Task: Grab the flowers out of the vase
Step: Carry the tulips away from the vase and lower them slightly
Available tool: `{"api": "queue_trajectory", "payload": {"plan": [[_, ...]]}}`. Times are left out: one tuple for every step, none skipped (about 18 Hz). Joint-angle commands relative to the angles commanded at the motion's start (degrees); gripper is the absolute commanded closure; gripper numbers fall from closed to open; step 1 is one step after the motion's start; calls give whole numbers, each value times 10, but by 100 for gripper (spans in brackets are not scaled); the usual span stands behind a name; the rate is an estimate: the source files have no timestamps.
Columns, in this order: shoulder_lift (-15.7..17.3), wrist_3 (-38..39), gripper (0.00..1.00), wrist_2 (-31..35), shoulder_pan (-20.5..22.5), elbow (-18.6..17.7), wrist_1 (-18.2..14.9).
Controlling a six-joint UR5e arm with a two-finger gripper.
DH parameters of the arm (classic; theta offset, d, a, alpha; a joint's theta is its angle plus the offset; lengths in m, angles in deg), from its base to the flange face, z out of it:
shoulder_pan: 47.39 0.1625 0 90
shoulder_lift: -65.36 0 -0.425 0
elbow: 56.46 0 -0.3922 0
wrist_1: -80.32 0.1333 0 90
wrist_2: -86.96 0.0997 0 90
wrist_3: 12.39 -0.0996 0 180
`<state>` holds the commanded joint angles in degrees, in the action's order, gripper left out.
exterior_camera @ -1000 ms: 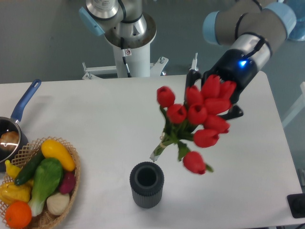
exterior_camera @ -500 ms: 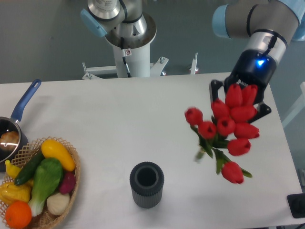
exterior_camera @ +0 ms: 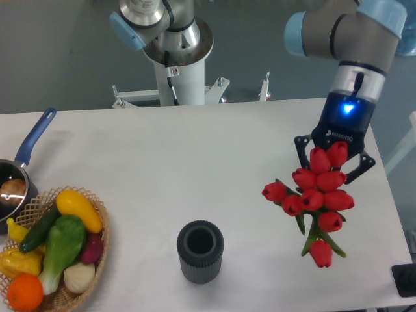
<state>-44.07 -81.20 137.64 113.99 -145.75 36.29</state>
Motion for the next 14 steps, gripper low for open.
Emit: {"api": "queue_trajectory", "payload": {"plan": [[-3,-5,93,31,-12,2,-1],[-10,-6,93,66,-25,5,-2],[-21,-8,92,110,-35,7,-3],[-29,-11,91,161,-46,8,-3],[-34,-17,90,205,-62,9,-3],[-37,-20,90,237,-78,11,-6],[-39,-22,89,255,-83,13,-8],[-40,-22,88,263,-85,17,-14],[-41,-23,87,265,-85,24,-20],[-44,-23,87,267,-85,35,-35],[-46,-24,86,267,-86,48,-54],[-47,-33,85,270,-86,61,-78],[-49,-58,84,284,-86,73,-103],[-51,-75,83,311,-88,83,-126]]}}
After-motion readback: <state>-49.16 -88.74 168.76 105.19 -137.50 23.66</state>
